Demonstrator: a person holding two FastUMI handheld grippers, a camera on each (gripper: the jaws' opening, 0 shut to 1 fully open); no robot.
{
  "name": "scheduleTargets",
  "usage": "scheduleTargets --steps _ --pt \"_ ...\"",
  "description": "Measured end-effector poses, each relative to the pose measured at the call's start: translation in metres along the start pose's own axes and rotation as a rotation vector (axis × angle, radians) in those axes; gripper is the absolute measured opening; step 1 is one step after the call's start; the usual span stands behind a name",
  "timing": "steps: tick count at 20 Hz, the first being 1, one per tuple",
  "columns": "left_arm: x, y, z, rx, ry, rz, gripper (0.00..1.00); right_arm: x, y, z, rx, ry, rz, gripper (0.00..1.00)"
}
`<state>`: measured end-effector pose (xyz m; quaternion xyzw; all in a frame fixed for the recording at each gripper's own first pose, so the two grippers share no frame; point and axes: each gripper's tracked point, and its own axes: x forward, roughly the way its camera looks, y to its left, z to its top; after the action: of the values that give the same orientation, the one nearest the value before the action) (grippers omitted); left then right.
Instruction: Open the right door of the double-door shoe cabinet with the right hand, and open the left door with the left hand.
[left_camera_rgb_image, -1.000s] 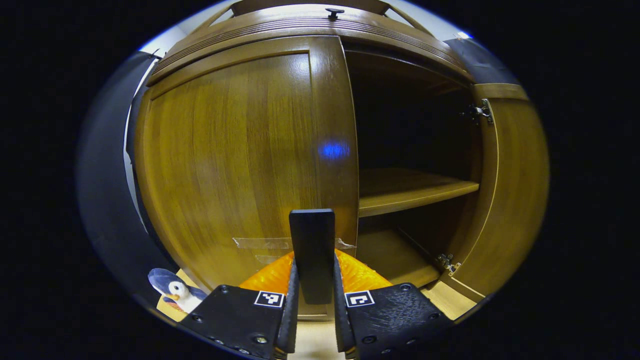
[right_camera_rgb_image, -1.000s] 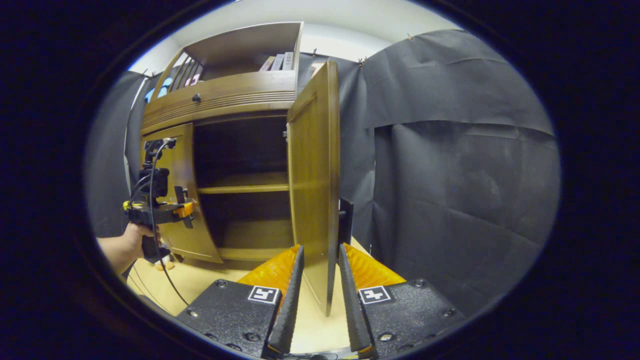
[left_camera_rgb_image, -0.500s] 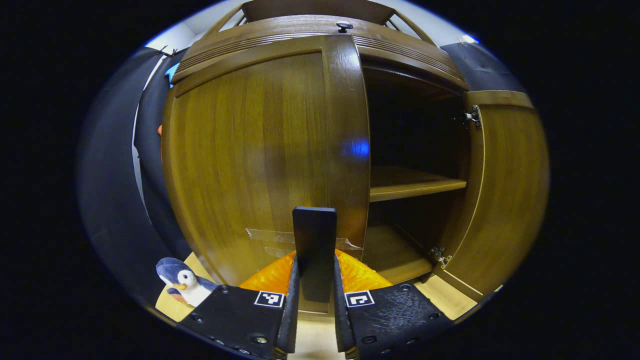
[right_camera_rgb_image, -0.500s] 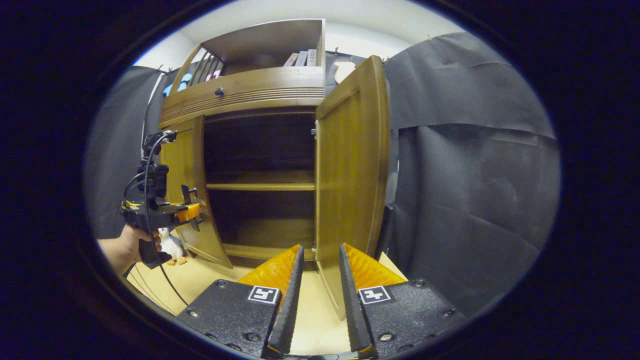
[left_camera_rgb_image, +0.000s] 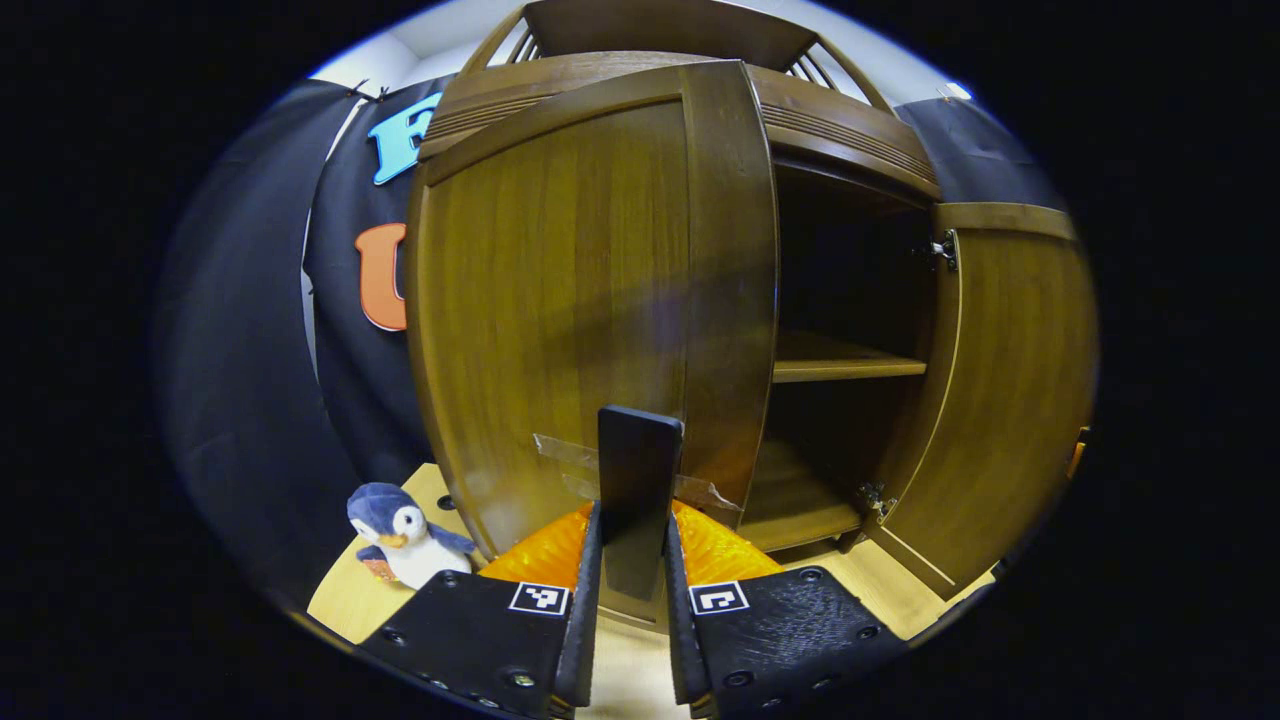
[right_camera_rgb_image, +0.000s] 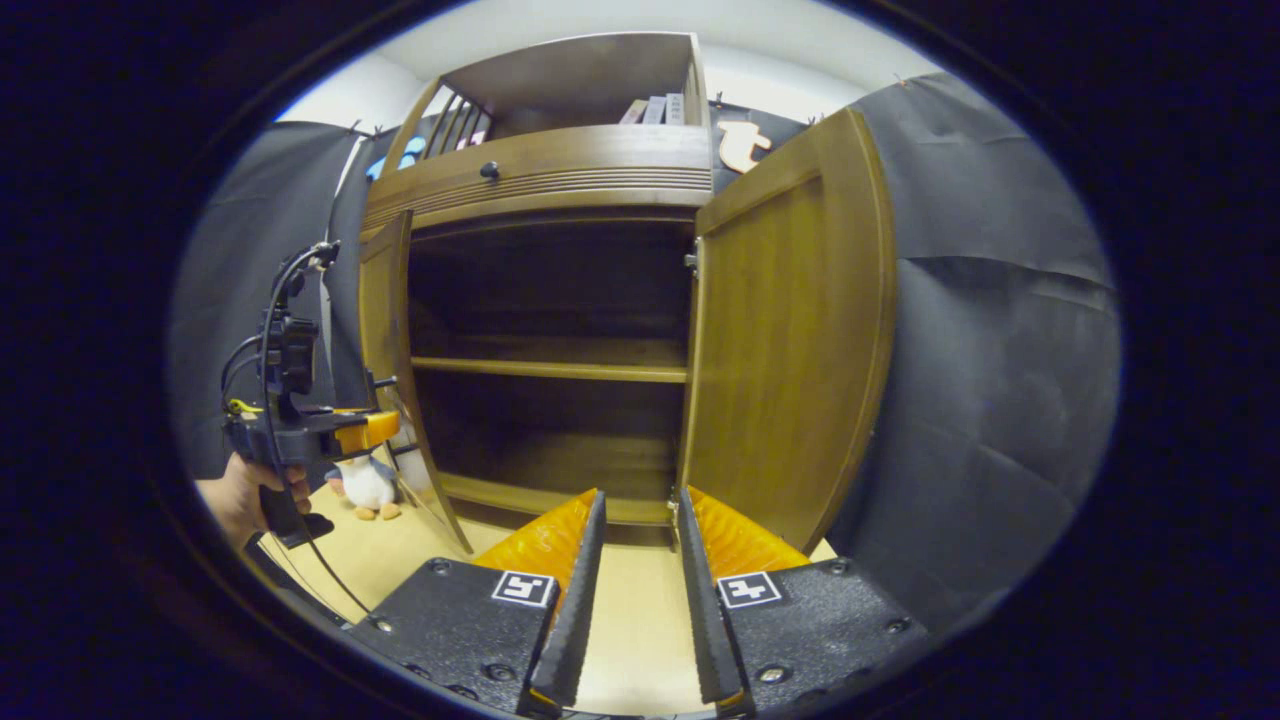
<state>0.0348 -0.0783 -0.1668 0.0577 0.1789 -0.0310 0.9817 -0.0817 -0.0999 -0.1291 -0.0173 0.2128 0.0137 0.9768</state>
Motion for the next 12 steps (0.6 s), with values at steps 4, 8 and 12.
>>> scheduleTargets --steps 4,8,12 --pt "-0.015 0.013 -0.004 0.008 0.001 0.031 0.39 0.008 0.014 0.004 -0.019 -0.001 0.046 0.47" --pt "-0.028 0.027 -0.007 -0.001 0.000 0.056 0.39 0.019 0.034 0.004 -0.032 0.012 0.101 0.47" --pt "-0.041 0.041 -0.011 0.005 -0.003 0.089 0.30 0.030 0.058 0.008 -0.050 0.015 0.159 0.47"
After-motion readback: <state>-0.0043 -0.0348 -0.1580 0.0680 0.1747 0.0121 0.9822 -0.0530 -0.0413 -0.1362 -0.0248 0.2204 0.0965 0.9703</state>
